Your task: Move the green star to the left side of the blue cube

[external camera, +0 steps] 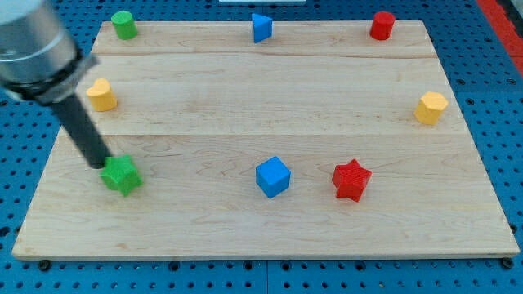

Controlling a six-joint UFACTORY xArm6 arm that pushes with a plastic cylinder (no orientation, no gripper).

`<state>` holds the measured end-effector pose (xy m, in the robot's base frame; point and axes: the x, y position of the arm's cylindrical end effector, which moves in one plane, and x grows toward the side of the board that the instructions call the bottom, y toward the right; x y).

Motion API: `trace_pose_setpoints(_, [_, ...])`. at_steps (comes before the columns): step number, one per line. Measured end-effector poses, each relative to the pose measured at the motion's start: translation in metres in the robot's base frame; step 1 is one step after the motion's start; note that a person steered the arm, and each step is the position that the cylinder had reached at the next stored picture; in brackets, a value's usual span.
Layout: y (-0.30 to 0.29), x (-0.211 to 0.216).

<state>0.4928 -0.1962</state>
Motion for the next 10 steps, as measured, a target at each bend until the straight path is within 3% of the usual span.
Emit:
trace_pose_setpoints(1, [0.035, 0.012])
trace_pose_setpoints(2, [0.011, 0.014])
trace_pose_setpoints(3, [-0.063, 0.015])
trace_pose_setpoints(5, [0.01, 0.03])
trace_pose_setpoints(7, [-0.004, 0.051])
trace_pose_setpoints(10, [0.052, 0.037])
